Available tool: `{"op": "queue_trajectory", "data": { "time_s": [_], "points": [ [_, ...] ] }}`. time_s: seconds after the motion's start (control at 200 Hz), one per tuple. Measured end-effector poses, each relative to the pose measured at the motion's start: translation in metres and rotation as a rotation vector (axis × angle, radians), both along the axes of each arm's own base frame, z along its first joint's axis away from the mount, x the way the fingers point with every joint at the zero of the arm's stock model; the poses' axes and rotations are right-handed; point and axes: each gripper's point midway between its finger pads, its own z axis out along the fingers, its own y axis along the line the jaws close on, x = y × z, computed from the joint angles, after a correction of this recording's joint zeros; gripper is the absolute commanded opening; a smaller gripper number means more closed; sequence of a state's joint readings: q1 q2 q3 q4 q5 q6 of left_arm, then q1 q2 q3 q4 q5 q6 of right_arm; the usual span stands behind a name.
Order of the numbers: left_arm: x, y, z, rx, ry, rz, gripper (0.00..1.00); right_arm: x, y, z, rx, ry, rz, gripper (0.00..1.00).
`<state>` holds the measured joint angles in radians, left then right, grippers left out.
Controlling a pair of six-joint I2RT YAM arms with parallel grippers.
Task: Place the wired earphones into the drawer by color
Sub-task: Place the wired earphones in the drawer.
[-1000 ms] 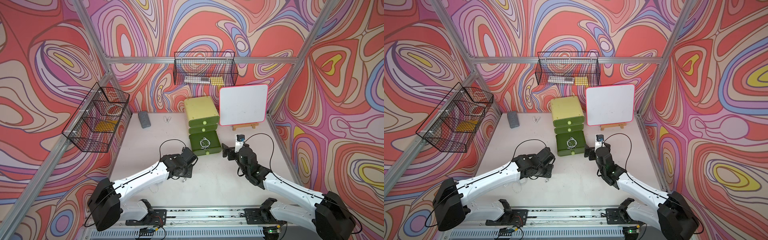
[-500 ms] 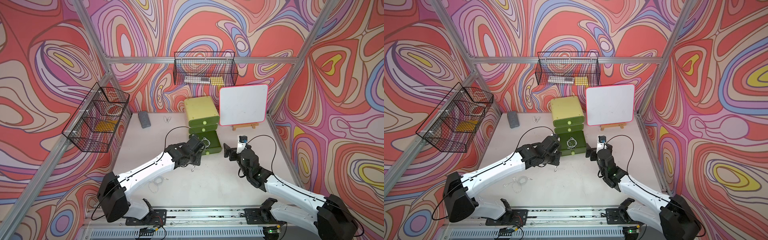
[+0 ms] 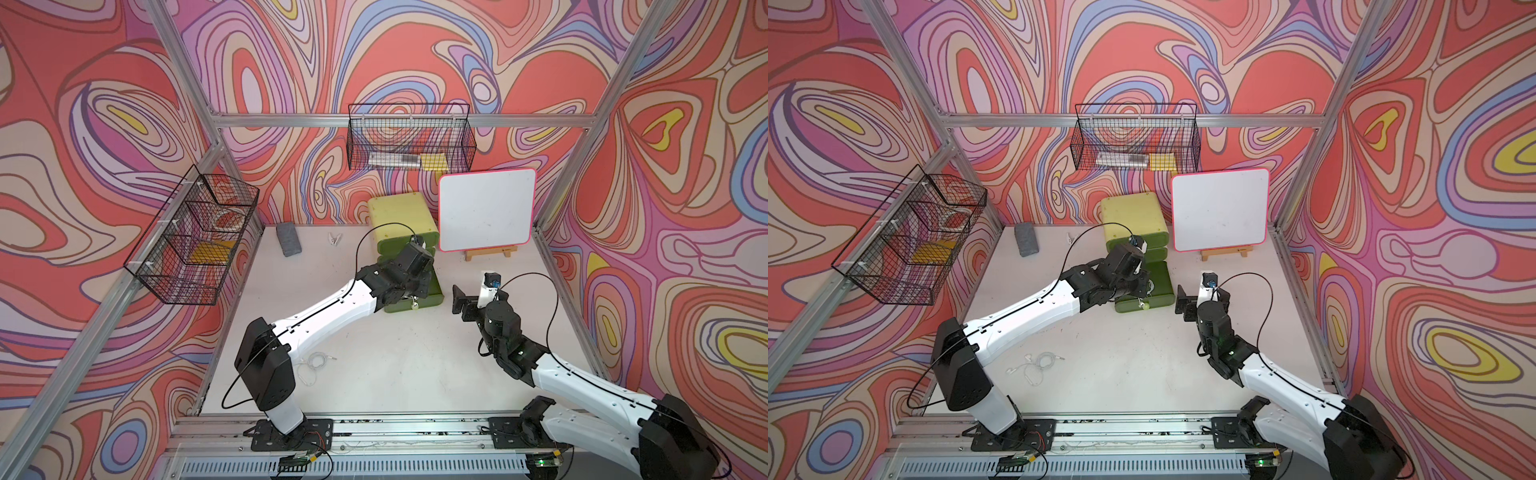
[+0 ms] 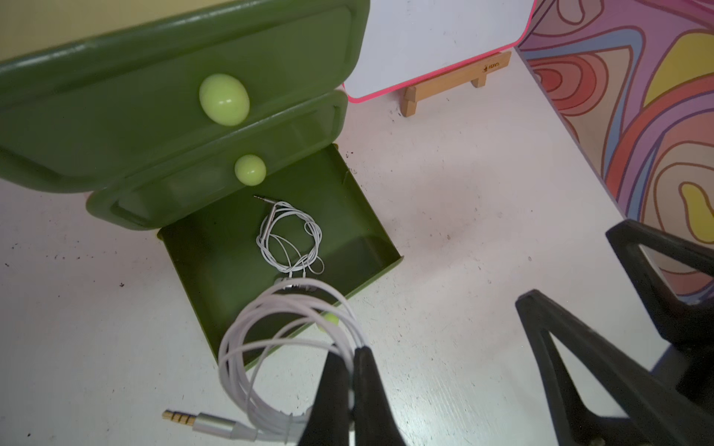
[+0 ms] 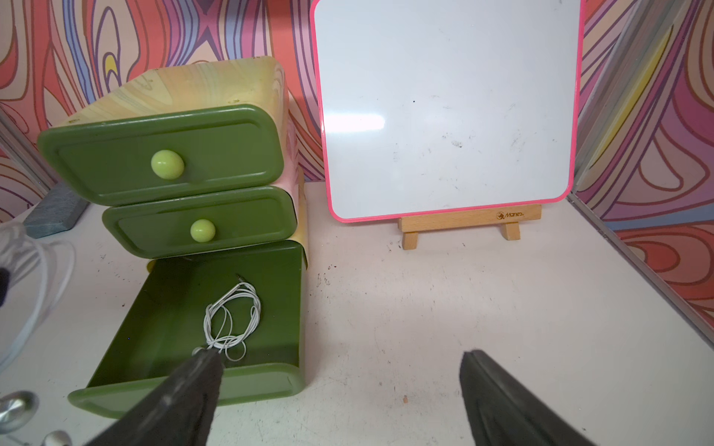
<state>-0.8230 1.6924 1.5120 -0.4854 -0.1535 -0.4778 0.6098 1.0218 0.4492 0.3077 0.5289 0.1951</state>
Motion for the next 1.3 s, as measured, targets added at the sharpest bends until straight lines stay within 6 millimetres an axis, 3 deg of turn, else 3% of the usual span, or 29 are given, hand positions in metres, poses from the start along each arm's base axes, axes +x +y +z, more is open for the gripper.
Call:
{"op": "queue_trajectory", "data": {
  "time_s": [0.536,0.776,1.062,1.302],
  "points": [
    [0.053,-0.004,-0.018,-0.042,-0.075,0.058,0.0,-0.002,-0.007,0.006,0.005,-0.02,-0.028,0.98],
    [0.062,-0.006,-0.027,-0.056,-0.098,0.075,0.0,-0.002,-0.007,0.006,0.004,-0.02,-0.028,0.98],
    [0.065,-0.007,-0.069,-0.016,-0.051,0.085,0.0,-0.002,-0.007,0.006,0.004,-0.02,-0.027,0.99],
    [0.065,-0.006,-0.085,-0.009,-0.031,0.095,0.0,-0.002,-0.007,0.006,0.004,-0.02,-0.027,0.98]
  ]
}}
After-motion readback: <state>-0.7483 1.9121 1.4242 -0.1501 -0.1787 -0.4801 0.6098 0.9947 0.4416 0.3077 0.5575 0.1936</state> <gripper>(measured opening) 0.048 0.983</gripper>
